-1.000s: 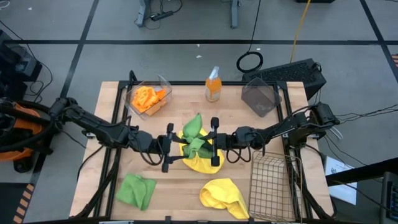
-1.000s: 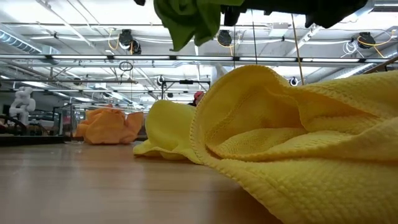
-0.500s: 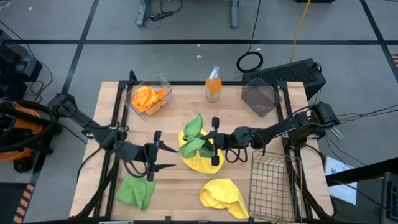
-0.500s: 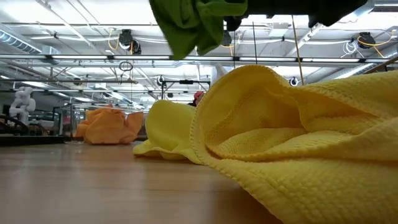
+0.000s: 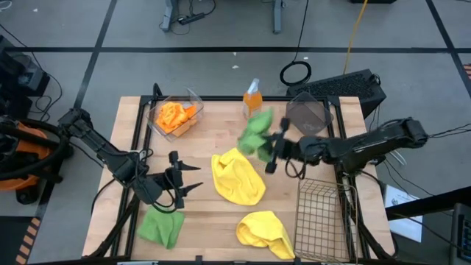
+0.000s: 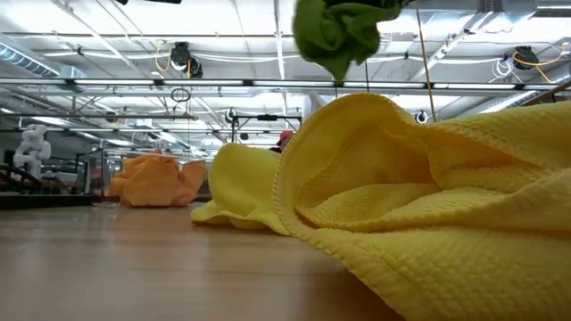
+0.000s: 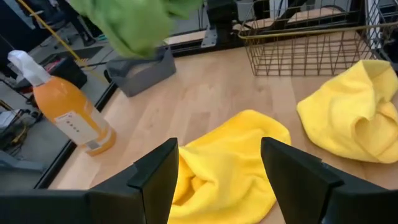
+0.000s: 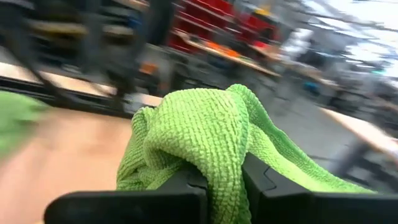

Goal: Sort microfiber towel by color & place in baskets
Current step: Put the top green microfiber cloth into the black bin

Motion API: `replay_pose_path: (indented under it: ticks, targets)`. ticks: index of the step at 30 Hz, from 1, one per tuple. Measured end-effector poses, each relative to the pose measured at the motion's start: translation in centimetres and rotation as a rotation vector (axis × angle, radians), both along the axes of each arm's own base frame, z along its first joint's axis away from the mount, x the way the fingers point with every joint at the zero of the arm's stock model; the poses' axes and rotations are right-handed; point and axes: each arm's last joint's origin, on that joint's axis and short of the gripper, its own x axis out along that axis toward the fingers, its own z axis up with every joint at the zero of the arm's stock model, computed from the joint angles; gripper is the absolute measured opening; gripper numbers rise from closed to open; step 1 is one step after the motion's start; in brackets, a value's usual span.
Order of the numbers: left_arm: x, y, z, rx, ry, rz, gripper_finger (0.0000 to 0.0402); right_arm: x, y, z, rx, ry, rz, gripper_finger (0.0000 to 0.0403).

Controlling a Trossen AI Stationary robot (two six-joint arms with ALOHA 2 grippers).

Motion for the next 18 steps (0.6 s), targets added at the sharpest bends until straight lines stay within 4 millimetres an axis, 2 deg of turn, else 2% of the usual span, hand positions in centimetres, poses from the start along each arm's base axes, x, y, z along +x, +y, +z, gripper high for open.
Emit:
replay_pose_path:
  ticks: [5,9,14,18]
  targets:
    - [0.4,-0.3,-0.1,-0.009,-0.013,0.003,0.0235,-2.7,-2.5,1.6,-0.079,0.046,-0.176,0.0026]
    - [0.8,-0.3,-0.3,-0.009,-0.016,0.010,0.0235,-4.6,-5.5,2.3,-0.135,0.109,-0.350,0.0026]
    - [1.3,0.1,-0.5,-0.003,-0.014,0.032,0.0235,-6.1,-9.5,1.7,-0.140,0.222,-0.529,0.0026]
    - [1.5,0.5,-0.4,-0.008,-0.015,0.056,0.0235,-6.8,-12.5,0.3,-0.079,0.335,-0.577,0.0026]
